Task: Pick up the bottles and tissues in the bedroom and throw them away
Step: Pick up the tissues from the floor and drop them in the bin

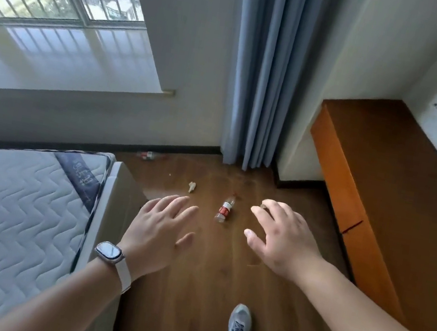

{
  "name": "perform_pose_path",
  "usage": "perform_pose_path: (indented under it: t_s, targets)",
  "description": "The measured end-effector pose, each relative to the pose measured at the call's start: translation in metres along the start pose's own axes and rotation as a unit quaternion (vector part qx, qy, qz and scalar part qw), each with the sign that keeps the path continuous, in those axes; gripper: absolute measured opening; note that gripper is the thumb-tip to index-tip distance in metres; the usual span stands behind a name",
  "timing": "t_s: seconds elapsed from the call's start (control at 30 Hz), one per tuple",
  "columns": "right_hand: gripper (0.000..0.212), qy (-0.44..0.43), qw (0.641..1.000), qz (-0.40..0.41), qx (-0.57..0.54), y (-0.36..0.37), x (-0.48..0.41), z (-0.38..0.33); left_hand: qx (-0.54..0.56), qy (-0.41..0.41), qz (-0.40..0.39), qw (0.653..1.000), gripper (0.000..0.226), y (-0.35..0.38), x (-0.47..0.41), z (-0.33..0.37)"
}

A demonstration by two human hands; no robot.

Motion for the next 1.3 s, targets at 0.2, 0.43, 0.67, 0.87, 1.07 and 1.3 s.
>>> perform_pose_path:
  t_s: [0.2,0.43,0.67,0.87,1.07,1.3]
  targets:
    - [0.062,-0.016,1.0,-0.012,-0.008,-0.009,-0.078,0.015,0.009,-0.003,-0.027,1.0,0.049,0.009,-0.059,-0.025]
    - [0.068,-0.003,0.999,-0.038,0.002,0.015,-0.163,0.01,0.027,-0.014,-0.047,0.998,0.051,0.039,-0.115,-0.101]
    - [0.06,0.044,0.997,-0.06,0.016,0.05,-0.263,-0.003,0.063,0.049,-0.078,0.994,0.051,0.092,-0.193,-0.19]
    - [0.057,0.074,0.995,-0.061,0.002,0.088,-0.351,-0.007,0.079,0.081,-0.092,0.989,0.052,0.154,-0.264,-0.257]
    - [0.059,0.152,0.983,-0.08,-0.065,0.181,-0.408,0.043,0.105,0.081,-0.122,0.984,0.055,0.26,-0.32,-0.27]
    - [0.062,0.206,0.968,-0.091,-0.108,0.373,-0.443,0.14,0.089,0.046,-0.149,0.984,0.056,0.469,-0.36,-0.286]
Point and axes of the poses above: each hand's wrist, its own x-axis away from the middle knuckle, its own y-axis out of the palm, z = x × y, the point moved 8 cm from there along -x, towards the middle knuckle, and after that the axes turned 8 degrees about y, right-handed, at the moved point
